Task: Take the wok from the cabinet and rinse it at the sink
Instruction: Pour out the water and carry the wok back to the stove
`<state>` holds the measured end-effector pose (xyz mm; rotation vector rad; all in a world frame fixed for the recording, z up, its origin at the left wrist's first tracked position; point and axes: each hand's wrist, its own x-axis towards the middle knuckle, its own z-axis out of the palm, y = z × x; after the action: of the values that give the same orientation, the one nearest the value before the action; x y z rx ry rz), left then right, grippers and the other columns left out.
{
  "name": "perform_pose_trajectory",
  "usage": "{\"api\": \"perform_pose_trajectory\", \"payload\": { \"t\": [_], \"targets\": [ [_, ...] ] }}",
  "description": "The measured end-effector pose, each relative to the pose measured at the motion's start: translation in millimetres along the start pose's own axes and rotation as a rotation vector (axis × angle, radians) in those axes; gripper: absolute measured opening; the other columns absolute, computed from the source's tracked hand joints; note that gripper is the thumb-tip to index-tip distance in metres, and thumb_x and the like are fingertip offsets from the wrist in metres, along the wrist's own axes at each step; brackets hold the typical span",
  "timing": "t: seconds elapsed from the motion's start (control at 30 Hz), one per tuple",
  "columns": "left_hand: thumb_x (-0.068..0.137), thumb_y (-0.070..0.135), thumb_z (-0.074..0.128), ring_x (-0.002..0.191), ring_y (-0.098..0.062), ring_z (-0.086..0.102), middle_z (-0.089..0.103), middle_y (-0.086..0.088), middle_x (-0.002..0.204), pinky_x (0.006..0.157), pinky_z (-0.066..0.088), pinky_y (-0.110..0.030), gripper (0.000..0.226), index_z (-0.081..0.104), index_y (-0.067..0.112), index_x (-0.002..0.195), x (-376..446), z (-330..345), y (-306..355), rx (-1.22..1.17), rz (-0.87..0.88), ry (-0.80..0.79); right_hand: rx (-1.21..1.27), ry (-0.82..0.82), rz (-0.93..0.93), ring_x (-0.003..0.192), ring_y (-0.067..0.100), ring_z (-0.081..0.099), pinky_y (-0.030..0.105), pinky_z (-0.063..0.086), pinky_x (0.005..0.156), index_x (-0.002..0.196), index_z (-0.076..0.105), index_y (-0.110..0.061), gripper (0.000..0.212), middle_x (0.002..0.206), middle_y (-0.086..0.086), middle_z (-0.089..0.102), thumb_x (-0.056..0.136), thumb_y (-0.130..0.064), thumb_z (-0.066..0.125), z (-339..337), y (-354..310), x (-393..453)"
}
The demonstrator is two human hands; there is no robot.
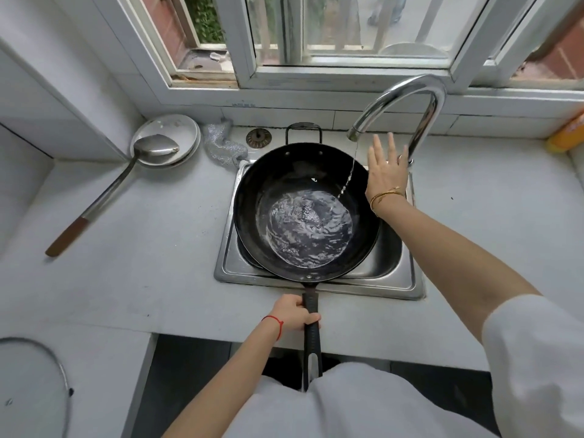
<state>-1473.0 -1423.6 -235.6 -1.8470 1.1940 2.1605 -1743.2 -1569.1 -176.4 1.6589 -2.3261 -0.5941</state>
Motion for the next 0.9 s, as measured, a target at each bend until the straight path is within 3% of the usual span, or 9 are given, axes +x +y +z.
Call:
{"api": "perform_pose_trajectory", "payload": {
  "t": [0.1, 0.27, 0.33, 0.43, 0.53, 0.63, 0.73, 0.9],
  "targets": [
    [0.083, -0.005, 0.069, 0.079, -0.032, 0.069, 0.066, -0.018, 0.093, 0.091, 0.055, -0.047, 0.012, 0.06, 0.0, 0.09, -1.8, -0.2, -0.7, -0.006, -0.002, -0.001, 0.003, -0.001, 0.005, 0.149, 0.033, -0.01, 0.055, 0.005, 0.119, 0.154, 0.006, -0.017, 0.078, 0.164, 0.001, -0.007, 0.092, -0.035, 0.049, 0.5, 7.8, -1.3],
    [0.071, 0.005, 0.079, 0.094, -0.035, 0.072, 0.072, -0.018, 0.097, 0.089, 0.057, -0.047, 0.021, 0.065, 0.003, 0.087, 2.7, -1.0, -3.5, 0.013, -0.002, 0.013, 0.123, 0.019, -0.044, 0.15, 0.032, -0.003, 0.052, 0.007, 0.119, 0.155, 0.008, -0.013, 0.077, 0.164, 0.002, 0.002, 0.093, -0.037, 0.047, 1.7, 12.8, -7.9],
    [0.064, 0.012, 0.081, 0.094, -0.033, 0.072, 0.073, -0.018, 0.101, 0.089, 0.058, -0.045, 0.033, 0.066, 0.003, 0.092, 4.7, -2.0, -5.3, 0.03, 0.003, 0.006, 0.319, 0.121, -0.083, 0.148, 0.034, 0.015, 0.049, 0.015, 0.118, 0.15, 0.027, -0.008, 0.069, 0.159, 0.009, 0.025, 0.088, -0.024, 0.053, -1.3, 15.8, -22.3],
    [0.073, 0.006, 0.079, 0.1, -0.036, 0.07, 0.071, -0.019, 0.106, 0.091, 0.056, -0.043, 0.034, 0.064, -0.003, 0.102, -2.5, -0.2, -2.0, 0.018, 0.018, 0.004, 0.632, 0.247, -0.073, 0.118, 0.036, 0.05, 0.041, 0.037, 0.101, 0.118, 0.059, -0.002, 0.037, 0.121, 0.017, 0.062, 0.083, -0.011, 0.055, -3.4, 13.3, -51.5],
    [0.082, -0.001, 0.071, 0.096, -0.035, 0.069, 0.068, -0.024, 0.108, 0.087, 0.058, -0.041, 0.024, 0.063, -0.006, 0.105, -3.1, 1.4, -3.2, -0.011, 0.038, 0.019, 0.807, 0.141, 0.006, 0.088, 0.039, 0.06, 0.044, 0.048, 0.076, 0.088, 0.063, -0.002, 0.017, 0.089, 0.019, 0.067, 0.087, -0.014, 0.051, 1.1, 2.2, -83.4],
    [0.084, -0.004, 0.069, 0.082, -0.03, 0.068, 0.067, -0.026, 0.105, 0.075, 0.061, -0.033, 0.021, 0.062, -0.008, 0.103, -2.9, 1.6, -6.7, -0.041, 0.056, 0.028, 0.935, -0.03, 0.074, 0.069, 0.035, 0.057, 0.035, 0.04, 0.059, 0.066, 0.048, -0.012, 0.028, 0.068, 0.014, 0.06, 0.092, -0.021, 0.048, 5.8, -7.5, -124.1],
    [0.081, -0.001, 0.073, 0.096, -0.033, 0.068, 0.068, -0.027, 0.11, 0.094, 0.055, -0.043, 0.026, 0.065, -0.008, 0.104, -1.5, 0.3, -10.0, -0.034, 0.078, 0.04, 0.98, -0.183, 0.077, 0.069, 0.032, 0.057, 0.031, 0.038, 0.06, 0.061, 0.045, -0.016, 0.033, 0.069, 0.012, 0.06, 0.092, -0.024, 0.049, 5.3, -20.8, -167.9],
    [0.082, -0.001, 0.072, 0.111, -0.035, 0.065, 0.067, -0.025, 0.116, 0.098, 0.052, -0.041, 0.032, 0.064, -0.01, 0.112, -4.1, -1.6, -13.1, -0.054, 0.114, 0.033, 0.978, -0.49, 0.008, 0.087, 0.028, 0.063, 0.034, 0.05, 0.075, 0.086, 0.064, -0.01, 0.019, 0.09, 0.011, 0.069, 0.086, -0.028, 0.056, -0.1, -49.0, -223.9]
  ]
}}
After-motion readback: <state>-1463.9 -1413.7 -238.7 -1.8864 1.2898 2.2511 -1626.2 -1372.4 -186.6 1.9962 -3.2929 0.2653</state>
